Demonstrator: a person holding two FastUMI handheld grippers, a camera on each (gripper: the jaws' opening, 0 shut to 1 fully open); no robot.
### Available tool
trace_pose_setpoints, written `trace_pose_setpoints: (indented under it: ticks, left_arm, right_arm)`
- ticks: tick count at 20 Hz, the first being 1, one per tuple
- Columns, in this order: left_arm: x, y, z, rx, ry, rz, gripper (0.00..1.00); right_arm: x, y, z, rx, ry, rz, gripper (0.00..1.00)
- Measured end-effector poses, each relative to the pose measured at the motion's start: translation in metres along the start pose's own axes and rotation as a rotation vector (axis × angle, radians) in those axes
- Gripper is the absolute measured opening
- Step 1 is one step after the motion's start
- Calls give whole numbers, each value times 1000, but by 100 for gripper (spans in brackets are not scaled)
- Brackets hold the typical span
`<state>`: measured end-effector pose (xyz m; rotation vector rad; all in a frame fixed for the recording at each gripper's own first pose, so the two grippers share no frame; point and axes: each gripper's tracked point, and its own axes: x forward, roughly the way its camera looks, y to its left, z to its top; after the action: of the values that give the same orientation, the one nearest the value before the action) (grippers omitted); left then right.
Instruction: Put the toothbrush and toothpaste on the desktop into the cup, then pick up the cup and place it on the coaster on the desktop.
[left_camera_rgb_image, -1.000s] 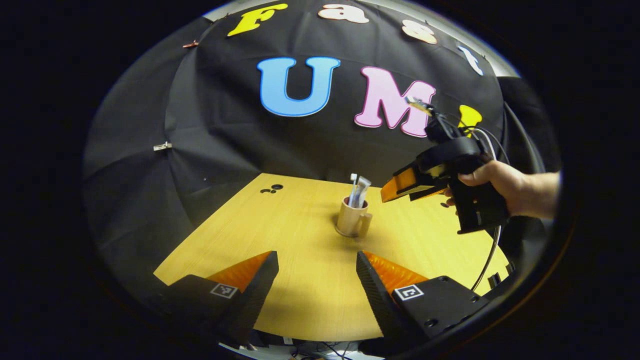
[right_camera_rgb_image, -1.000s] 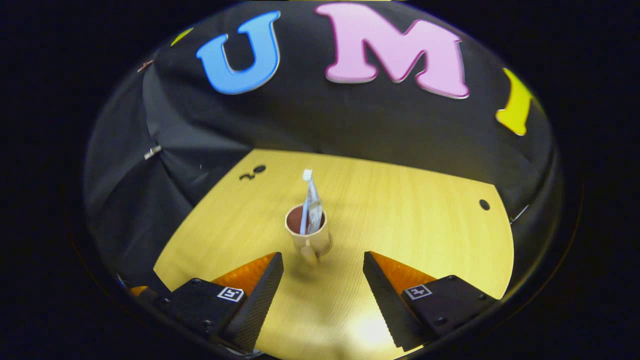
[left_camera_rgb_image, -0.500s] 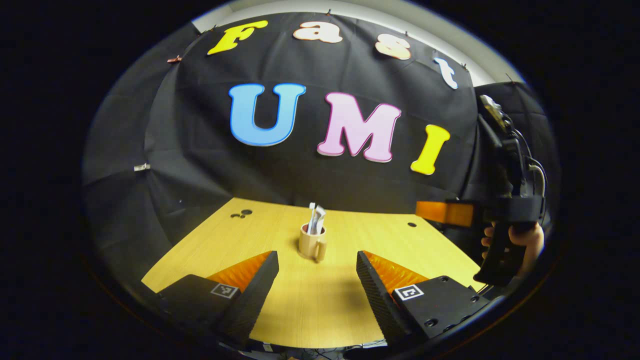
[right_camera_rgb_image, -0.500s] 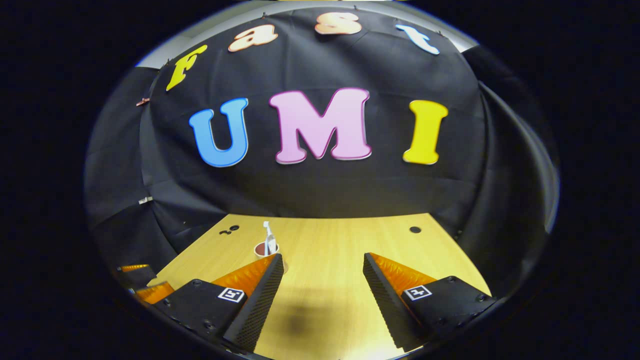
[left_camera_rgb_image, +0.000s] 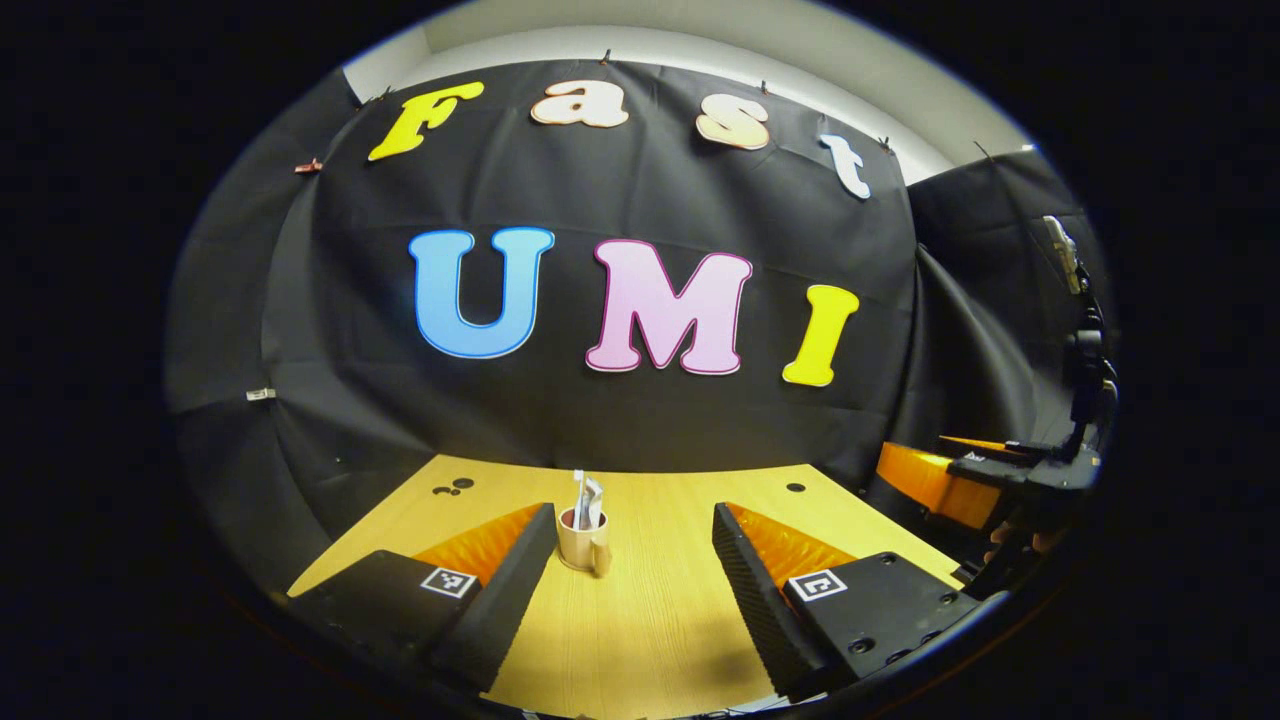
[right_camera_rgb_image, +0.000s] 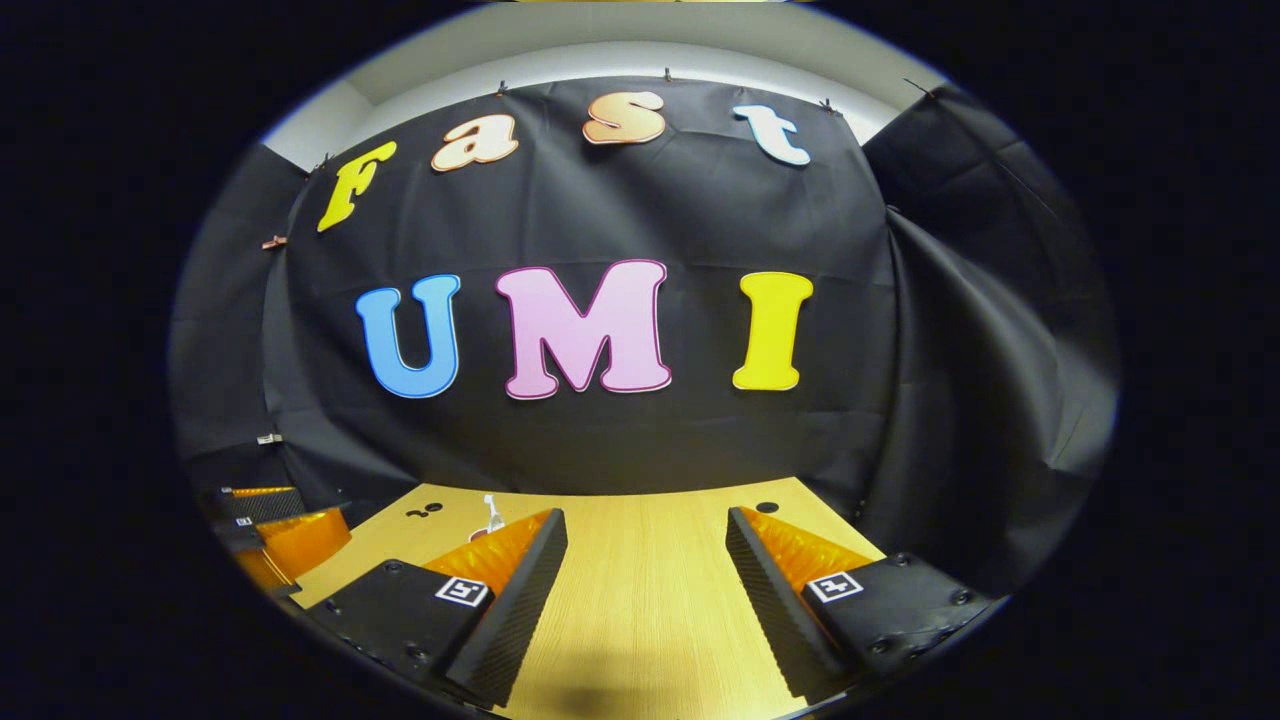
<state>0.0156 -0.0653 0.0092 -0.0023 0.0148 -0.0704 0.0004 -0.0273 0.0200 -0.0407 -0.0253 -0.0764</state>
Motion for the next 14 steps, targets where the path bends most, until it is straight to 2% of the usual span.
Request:
trace_pose_setpoints:
  ticks: [3, 5, 8, 14]
  left_arm:
    - [5, -4, 11, -18, -49, 63, 97]
    - [9, -12, 9, -27, -47, 80, 97]
    - [13, -16, 11, -18, -50, 78, 98]
    - [18, -14, 10, -10, -48, 69, 98]
  right_arm:
    - [8, 13, -13, -36, 48, 96, 98]
    - [11, 15, -17, -46, 57, 133, 98]
    - [19, 17, -14, -40, 55, 150, 98]
    - [24, 14, -18, -20, 67, 129, 99]
